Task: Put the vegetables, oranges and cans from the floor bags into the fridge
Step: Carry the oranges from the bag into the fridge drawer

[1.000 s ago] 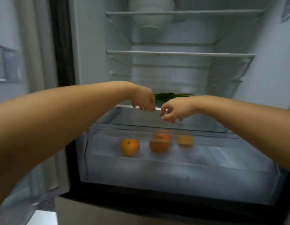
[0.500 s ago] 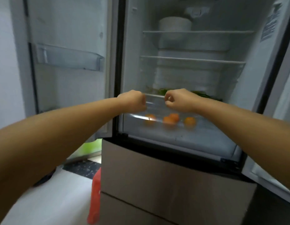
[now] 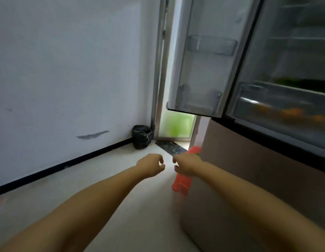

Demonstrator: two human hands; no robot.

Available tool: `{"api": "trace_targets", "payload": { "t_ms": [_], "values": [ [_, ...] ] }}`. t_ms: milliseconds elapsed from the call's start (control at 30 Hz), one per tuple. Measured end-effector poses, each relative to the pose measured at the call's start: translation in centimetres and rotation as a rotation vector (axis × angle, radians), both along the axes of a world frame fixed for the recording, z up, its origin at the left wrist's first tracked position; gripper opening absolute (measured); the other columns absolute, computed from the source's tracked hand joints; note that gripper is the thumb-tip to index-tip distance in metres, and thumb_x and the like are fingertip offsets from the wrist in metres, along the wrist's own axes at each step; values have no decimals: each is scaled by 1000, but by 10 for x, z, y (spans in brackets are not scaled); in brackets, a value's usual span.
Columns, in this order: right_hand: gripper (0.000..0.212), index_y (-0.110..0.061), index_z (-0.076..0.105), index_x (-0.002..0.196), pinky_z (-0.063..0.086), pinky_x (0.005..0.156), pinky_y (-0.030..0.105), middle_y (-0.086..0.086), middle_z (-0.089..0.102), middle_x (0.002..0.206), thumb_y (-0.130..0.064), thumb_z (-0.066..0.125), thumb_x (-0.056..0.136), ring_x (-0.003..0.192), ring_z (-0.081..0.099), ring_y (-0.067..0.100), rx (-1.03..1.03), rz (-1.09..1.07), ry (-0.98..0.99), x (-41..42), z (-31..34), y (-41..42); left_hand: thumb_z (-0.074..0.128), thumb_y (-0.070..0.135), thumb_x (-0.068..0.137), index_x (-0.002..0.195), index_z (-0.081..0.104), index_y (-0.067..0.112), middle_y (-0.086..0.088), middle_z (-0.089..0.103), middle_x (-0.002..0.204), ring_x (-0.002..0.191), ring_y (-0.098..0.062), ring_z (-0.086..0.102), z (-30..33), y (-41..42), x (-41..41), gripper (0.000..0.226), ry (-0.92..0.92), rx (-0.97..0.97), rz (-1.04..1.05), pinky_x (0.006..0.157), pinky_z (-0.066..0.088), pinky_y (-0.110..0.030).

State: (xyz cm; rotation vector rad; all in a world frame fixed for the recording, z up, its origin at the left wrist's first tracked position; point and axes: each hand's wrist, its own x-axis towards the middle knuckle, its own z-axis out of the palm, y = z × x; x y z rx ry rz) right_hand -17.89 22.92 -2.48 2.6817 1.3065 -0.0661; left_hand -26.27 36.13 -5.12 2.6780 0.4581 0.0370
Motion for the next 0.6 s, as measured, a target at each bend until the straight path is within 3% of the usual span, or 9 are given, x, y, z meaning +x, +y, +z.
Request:
{"api": "trace_targets", "payload": {
  "t_ms": [167, 300, 400, 500, 600],
  "values": [
    [34, -12, 51, 126, 42, 85, 34, 12, 54, 125, -24, 41, 96, 113, 53, 31, -64, 272, -32, -120, -17, 147, 51, 34, 91, 118, 58, 18, -4, 62, 119, 102, -20, 60, -9, 144, -165, 32, 8, 47, 262, 83, 51, -33],
    [32, -11, 53, 122, 41, 78, 33, 10, 55, 122, -22, 40, 95, 108, 55, 30, -64, 423, -15, -230, -30, 267, 48, 32, 92, 115, 58, 19, -2, 62, 116, 98, -20, 59, -13, 249, -317, 28, 80, 97, 439, 76, 46, -30],
    [29, -10, 56, 115, 43, 73, 32, 9, 59, 114, -21, 40, 94, 99, 58, 28, -63, 540, 25, -319, -42, 345, 48, 29, 91, 108, 60, 18, -3, 62, 113, 95, -21, 58, -15, 306, -425, 24, 122, 70, 599, 74, 45, -30],
    [29, -9, 56, 116, 47, 78, 34, 9, 59, 114, -22, 41, 95, 100, 59, 28, -86, 674, 65, -396, -49, 409, 48, 31, 92, 107, 62, 14, -6, 64, 107, 84, -21, 57, -19, 348, -512, 26, 156, 26, 723, 69, 46, -29],
    [30, -12, 55, 119, 48, 82, 35, 8, 58, 117, -24, 41, 95, 104, 57, 27, -106, 755, 77, -444, -50, 467, 50, 32, 89, 88, 60, 22, -4, 68, 93, 79, -19, 62, -26, 385, -577, 14, 127, -20, 820, 74, 50, -33]
  ]
}}
